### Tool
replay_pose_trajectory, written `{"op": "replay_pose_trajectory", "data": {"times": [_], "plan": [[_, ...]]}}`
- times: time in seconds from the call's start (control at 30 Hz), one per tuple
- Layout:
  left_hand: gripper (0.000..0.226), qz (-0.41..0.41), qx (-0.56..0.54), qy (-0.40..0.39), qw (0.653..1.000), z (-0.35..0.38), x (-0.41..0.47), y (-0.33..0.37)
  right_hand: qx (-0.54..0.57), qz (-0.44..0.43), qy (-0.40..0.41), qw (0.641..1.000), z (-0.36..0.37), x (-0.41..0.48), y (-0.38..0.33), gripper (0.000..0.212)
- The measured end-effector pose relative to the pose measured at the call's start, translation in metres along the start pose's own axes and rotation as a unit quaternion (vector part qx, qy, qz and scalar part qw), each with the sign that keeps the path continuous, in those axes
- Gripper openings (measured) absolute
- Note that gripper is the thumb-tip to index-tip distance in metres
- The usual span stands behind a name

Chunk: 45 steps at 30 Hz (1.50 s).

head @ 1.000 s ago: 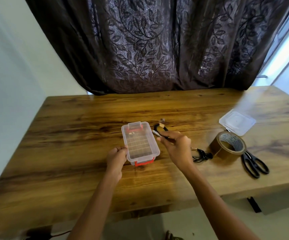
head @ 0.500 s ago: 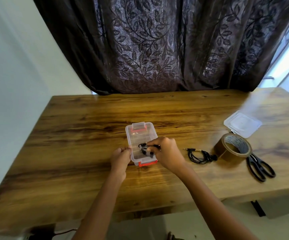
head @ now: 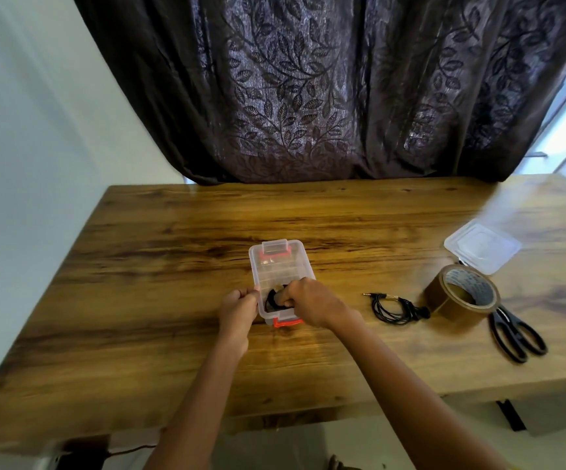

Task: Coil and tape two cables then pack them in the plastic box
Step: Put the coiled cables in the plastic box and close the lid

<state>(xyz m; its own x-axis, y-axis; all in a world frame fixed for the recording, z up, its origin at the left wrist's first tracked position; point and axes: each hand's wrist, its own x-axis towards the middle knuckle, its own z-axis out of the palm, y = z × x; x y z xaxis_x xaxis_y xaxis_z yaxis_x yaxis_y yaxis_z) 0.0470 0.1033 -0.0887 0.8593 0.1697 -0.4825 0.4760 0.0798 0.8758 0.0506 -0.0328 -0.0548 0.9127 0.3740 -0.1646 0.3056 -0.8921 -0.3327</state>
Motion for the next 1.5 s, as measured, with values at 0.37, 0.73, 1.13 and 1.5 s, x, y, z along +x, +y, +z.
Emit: {"op": "replay_pose_trajectory", "data": {"times": [0.37, 0.73, 1.13, 1.5], "plan": [[0.008, 0.008, 0.003, 0.008, 1.0, 0.0, -0.002, 0.001, 0.141, 0.086, 0.309, 0.937, 0.01, -0.041, 0.033, 0.024], [0.01, 0.023, -0.008, 0.02, 1.0, 0.003, -0.002, -0.001, -0.027, 0.277, 0.258, 0.925, 0.038, -0.093, 0.09, 0.025], [0.009, 0.018, 0.007, 0.026, 0.999, 0.003, -0.002, -0.002, 0.091, 0.168, 0.408, 0.893, 0.002, -0.07, 0.051, 0.025], [0.013, 0.013, 0.012, 0.039, 0.999, 0.006, -0.008, 0.002, 0.148, -0.036, 0.413, 0.898, -0.028, -0.015, -0.014, 0.019]]}}
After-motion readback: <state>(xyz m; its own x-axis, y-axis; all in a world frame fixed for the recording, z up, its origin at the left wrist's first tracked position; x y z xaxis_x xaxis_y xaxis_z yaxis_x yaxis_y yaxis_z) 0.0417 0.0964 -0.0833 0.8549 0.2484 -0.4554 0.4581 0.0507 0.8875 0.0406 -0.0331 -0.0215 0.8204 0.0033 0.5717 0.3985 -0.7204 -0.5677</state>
